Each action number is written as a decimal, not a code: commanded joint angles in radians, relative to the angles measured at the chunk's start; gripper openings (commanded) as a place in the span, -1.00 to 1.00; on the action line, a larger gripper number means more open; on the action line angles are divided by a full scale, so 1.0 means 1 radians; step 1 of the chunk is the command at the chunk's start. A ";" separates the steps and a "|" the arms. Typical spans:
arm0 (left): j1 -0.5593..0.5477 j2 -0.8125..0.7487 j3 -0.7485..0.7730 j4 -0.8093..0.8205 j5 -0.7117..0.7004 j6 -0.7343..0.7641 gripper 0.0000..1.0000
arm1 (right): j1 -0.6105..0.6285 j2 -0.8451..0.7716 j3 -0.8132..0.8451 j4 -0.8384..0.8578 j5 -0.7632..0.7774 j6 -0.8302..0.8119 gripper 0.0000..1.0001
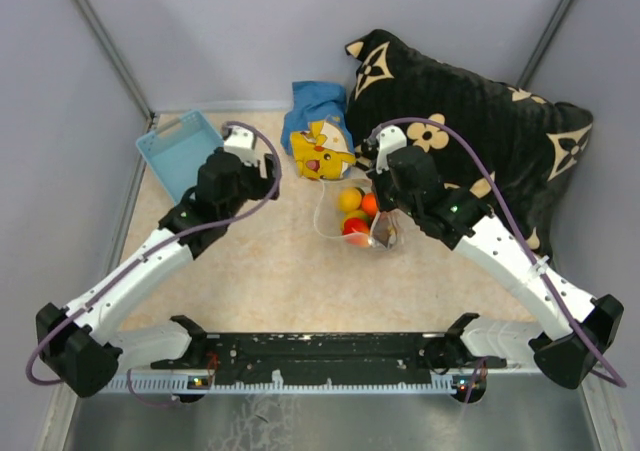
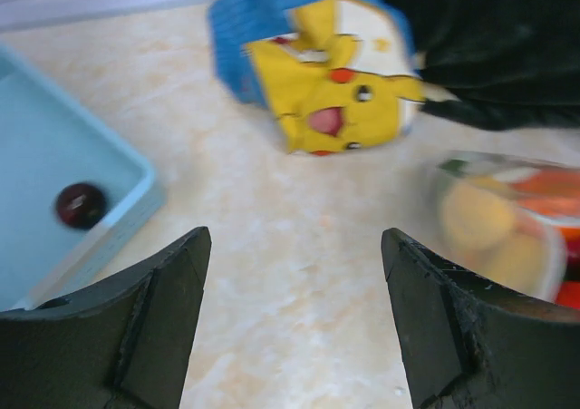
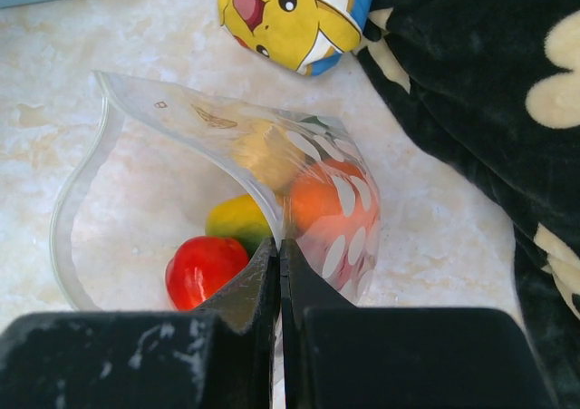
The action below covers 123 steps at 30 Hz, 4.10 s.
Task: Place the food in the zip-top bag and seal the zipper
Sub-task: Pick up the fake fruit from the bin, then place the fake fruit in the zipper food storage bag.
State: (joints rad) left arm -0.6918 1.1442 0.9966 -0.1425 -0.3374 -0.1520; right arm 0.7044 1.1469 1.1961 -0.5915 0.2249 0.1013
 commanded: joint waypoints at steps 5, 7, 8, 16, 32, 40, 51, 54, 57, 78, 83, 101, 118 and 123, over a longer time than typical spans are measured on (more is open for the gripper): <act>0.287 -0.021 0.003 -0.210 0.158 -0.011 0.66 | -0.005 -0.023 0.015 0.048 -0.014 -0.009 -1.00; 0.367 -0.001 0.013 -0.230 0.203 -0.009 0.66 | -0.004 -0.026 0.011 0.055 -0.018 -0.009 -1.00; 0.406 0.013 0.019 -0.235 0.221 -0.009 0.66 | -0.004 -0.026 0.009 0.059 -0.020 -0.011 -1.00; 0.624 0.206 0.124 -0.244 0.301 -0.006 0.65 | -0.004 -0.029 -0.005 0.074 -0.029 -0.011 -1.00; 0.737 0.682 0.414 -0.266 0.379 -0.052 0.62 | -0.004 -0.034 -0.020 0.081 -0.038 -0.014 -1.00; 0.749 0.809 0.445 -0.259 0.380 -0.036 0.58 | -0.005 -0.018 -0.017 0.085 -0.041 -0.014 -1.00; 0.752 0.894 0.488 -0.273 0.413 -0.019 0.34 | -0.005 -0.012 -0.009 0.075 -0.032 -0.017 -1.00; 0.753 0.896 0.487 -0.275 0.420 -0.017 0.19 | -0.005 -0.005 -0.003 0.073 -0.027 -0.018 -1.00; 0.753 0.880 0.485 -0.277 0.426 -0.017 0.08 | -0.004 0.002 0.003 0.069 -0.024 -0.019 -1.00; 0.711 0.456 0.263 -0.233 0.530 -0.103 0.01 | -0.005 -0.002 0.040 0.022 -0.026 0.003 -1.00; 0.663 0.316 0.193 -0.215 0.571 -0.122 0.02 | -0.004 -0.006 0.040 0.012 -0.024 0.013 -1.00; 0.267 -0.024 0.008 -0.129 0.529 -0.197 0.03 | -0.003 0.000 0.044 0.014 -0.037 0.049 -1.00; -0.129 -0.033 -0.051 0.184 0.422 -0.158 0.03 | -0.003 0.016 0.071 -0.017 -0.067 0.069 -1.00; -0.214 0.023 -0.078 0.311 0.350 -0.114 0.03 | -0.004 0.017 0.076 -0.023 -0.074 0.072 -1.00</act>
State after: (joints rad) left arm -0.8570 1.1320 0.9428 0.0059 0.0925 -0.3157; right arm 0.7044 1.1671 1.2121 -0.6304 0.1600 0.1619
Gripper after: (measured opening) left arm 0.554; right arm 0.008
